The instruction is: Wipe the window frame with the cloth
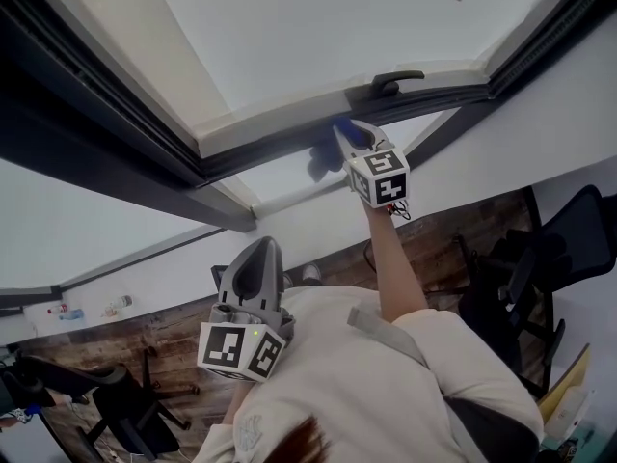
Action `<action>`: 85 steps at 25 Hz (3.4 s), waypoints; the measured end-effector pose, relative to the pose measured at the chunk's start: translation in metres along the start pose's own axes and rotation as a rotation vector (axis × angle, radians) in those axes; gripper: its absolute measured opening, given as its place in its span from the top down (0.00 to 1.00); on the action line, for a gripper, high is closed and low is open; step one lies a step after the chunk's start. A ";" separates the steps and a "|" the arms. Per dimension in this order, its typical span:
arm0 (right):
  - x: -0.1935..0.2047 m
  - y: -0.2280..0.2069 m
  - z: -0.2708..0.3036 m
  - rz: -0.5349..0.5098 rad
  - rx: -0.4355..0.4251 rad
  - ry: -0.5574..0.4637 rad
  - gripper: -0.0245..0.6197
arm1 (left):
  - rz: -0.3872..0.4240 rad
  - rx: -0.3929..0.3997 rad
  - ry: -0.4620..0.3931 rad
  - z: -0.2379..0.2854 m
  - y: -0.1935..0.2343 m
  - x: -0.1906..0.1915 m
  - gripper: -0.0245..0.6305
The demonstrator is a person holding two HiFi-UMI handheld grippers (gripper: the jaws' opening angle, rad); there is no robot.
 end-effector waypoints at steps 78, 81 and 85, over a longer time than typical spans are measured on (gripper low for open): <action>-0.048 0.238 0.023 0.020 -0.475 -0.062 0.89 | -0.005 -0.034 0.001 -0.072 0.048 -0.007 0.95; -0.043 0.251 0.034 -0.014 -0.475 -0.024 0.89 | -0.012 -0.062 -0.018 -0.083 0.058 -0.009 0.95; -0.034 0.259 0.049 -0.064 -0.435 0.035 0.89 | -0.019 -0.100 -0.049 -0.100 0.073 -0.013 0.96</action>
Point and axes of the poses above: the fingertips, and each gripper's own axes: z forward along the fingers, y to its left, x out of its underside, the point moved 3 cm from there along -z, backward along the fingers, and after that the axes turned 9 degrees about y, right-handed, at the moved point
